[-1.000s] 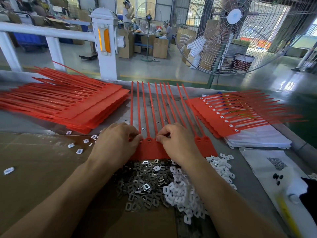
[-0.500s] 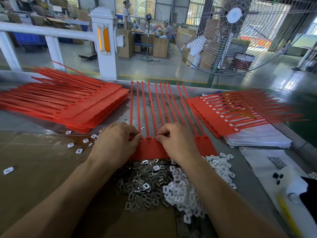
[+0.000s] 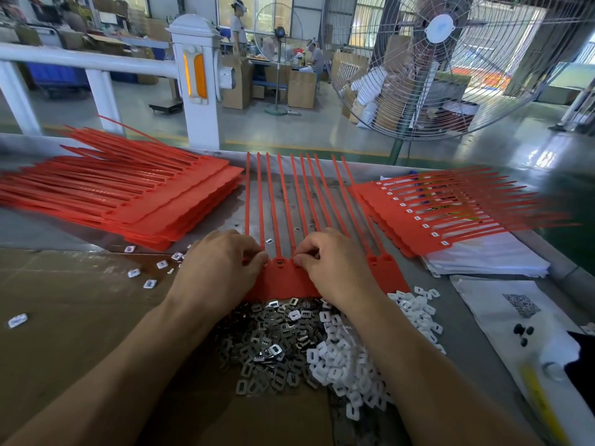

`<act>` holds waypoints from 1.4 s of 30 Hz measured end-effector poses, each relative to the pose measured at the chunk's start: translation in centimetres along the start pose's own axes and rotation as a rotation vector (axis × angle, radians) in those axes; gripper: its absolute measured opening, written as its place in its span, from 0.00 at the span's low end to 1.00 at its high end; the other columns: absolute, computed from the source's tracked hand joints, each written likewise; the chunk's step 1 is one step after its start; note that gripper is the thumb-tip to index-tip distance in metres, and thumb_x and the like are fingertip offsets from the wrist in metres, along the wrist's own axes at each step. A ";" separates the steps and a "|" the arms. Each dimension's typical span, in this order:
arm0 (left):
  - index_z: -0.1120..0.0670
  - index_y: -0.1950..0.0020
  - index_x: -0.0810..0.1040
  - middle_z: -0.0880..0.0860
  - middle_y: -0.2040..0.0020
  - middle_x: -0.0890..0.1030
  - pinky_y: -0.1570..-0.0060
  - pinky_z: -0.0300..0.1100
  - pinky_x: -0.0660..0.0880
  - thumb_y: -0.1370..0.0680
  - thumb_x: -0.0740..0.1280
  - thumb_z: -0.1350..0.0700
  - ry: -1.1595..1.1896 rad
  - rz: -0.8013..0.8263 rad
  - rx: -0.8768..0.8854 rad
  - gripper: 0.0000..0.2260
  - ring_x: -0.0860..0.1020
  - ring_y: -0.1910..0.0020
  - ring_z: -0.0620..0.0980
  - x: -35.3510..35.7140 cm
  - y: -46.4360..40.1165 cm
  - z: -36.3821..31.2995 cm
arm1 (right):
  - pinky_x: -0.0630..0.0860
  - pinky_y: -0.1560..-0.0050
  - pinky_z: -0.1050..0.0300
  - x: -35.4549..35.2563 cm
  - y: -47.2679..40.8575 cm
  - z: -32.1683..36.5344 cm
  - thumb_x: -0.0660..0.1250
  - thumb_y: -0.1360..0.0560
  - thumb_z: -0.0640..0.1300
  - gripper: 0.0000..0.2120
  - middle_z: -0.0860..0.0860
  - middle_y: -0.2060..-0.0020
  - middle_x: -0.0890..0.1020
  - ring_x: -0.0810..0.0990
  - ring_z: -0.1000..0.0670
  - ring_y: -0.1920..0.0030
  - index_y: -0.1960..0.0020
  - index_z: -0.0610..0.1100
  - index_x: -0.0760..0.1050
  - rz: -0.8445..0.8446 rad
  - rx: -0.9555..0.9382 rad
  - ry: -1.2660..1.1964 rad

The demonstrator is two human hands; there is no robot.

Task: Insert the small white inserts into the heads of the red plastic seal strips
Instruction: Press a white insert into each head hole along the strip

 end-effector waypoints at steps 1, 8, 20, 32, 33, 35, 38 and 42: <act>0.45 0.52 0.86 0.44 0.56 0.81 0.50 0.47 0.76 0.23 0.69 0.45 -0.001 -0.002 -0.002 0.07 0.78 0.54 0.47 0.0 0.0 0.0 | 0.76 0.47 0.54 0.0 0.0 0.1 0.73 0.21 0.48 0.02 0.55 0.50 0.79 0.78 0.53 0.50 0.51 0.51 0.84 0.004 -0.014 0.011; 0.45 0.52 0.86 0.44 0.56 0.81 0.50 0.47 0.76 0.23 0.69 0.45 -0.002 -0.001 -0.003 0.08 0.79 0.54 0.47 0.1 0.0 0.1 | 0.71 0.53 0.57 -0.2 0.0 0.5 0.73 0.22 0.49 0.02 0.55 0.50 0.80 0.77 0.54 0.53 0.50 0.52 0.84 -0.024 -0.061 0.055; 0.45 0.53 0.85 0.43 0.56 0.81 0.51 0.46 0.76 0.23 0.69 0.44 0.013 -0.004 -0.005 0.08 0.78 0.56 0.45 -0.2 0.1 0.1 | 0.72 0.48 0.61 -0.4 0.1 -0.3 0.69 0.19 0.45 0.05 0.55 0.47 0.82 0.78 0.56 0.47 0.47 0.48 0.85 0.019 -0.003 -0.090; 0.46 0.51 0.86 0.44 0.53 0.82 0.48 0.47 0.76 0.22 0.69 0.46 0.039 -0.023 -0.022 0.07 0.79 0.51 0.47 -0.8 0.2 0.0 | 0.66 0.54 0.78 -1.4 0.9 -0.2 0.68 0.19 0.43 0.08 0.55 0.48 0.81 0.77 0.61 0.52 0.45 0.50 0.86 0.041 -0.052 0.016; 0.46 0.51 0.86 0.44 0.52 0.82 0.47 0.47 0.76 0.22 0.69 0.46 0.038 -0.022 -0.024 0.07 0.79 0.51 0.47 -0.8 0.2 0.0 | 0.67 0.51 0.76 -1.3 0.9 -0.1 0.68 0.19 0.42 0.10 0.54 0.47 0.82 0.79 0.59 0.49 0.43 0.50 0.86 0.050 -0.057 0.031; 0.46 0.50 0.86 0.44 0.51 0.82 0.45 0.48 0.75 0.22 0.69 0.46 0.032 -0.013 -0.030 0.08 0.79 0.49 0.47 -0.7 0.3 0.0 | 0.69 0.46 0.69 -1.2 1.0 0.0 0.66 0.19 0.41 0.12 0.54 0.46 0.81 0.79 0.56 0.46 0.42 0.50 0.86 0.067 -0.056 0.047; 0.46 0.50 0.86 0.44 0.50 0.83 0.44 0.49 0.76 0.22 0.68 0.45 0.023 0.009 -0.041 0.08 0.79 0.48 0.47 -0.6 0.3 0.1 | 0.73 0.43 0.64 -1.1 1.0 0.2 0.66 0.19 0.41 0.12 0.53 0.45 0.80 0.79 0.55 0.46 0.41 0.50 0.86 0.078 -0.058 0.049; 0.46 0.50 0.85 0.44 0.50 0.83 0.46 0.49 0.77 0.21 0.68 0.45 0.027 0.032 -0.042 0.08 0.79 0.49 0.47 -0.5 0.3 0.0 | 0.76 0.40 0.59 -0.9 1.1 0.2 0.66 0.18 0.42 0.12 0.52 0.43 0.79 0.79 0.53 0.44 0.40 0.49 0.85 0.088 -0.065 0.046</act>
Point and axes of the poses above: each hand's wrist, its own y-axis away from the middle knuckle, its own x-axis out of the palm, z = x × y, the point moved 7 cm from there along -y, towards the middle knuckle
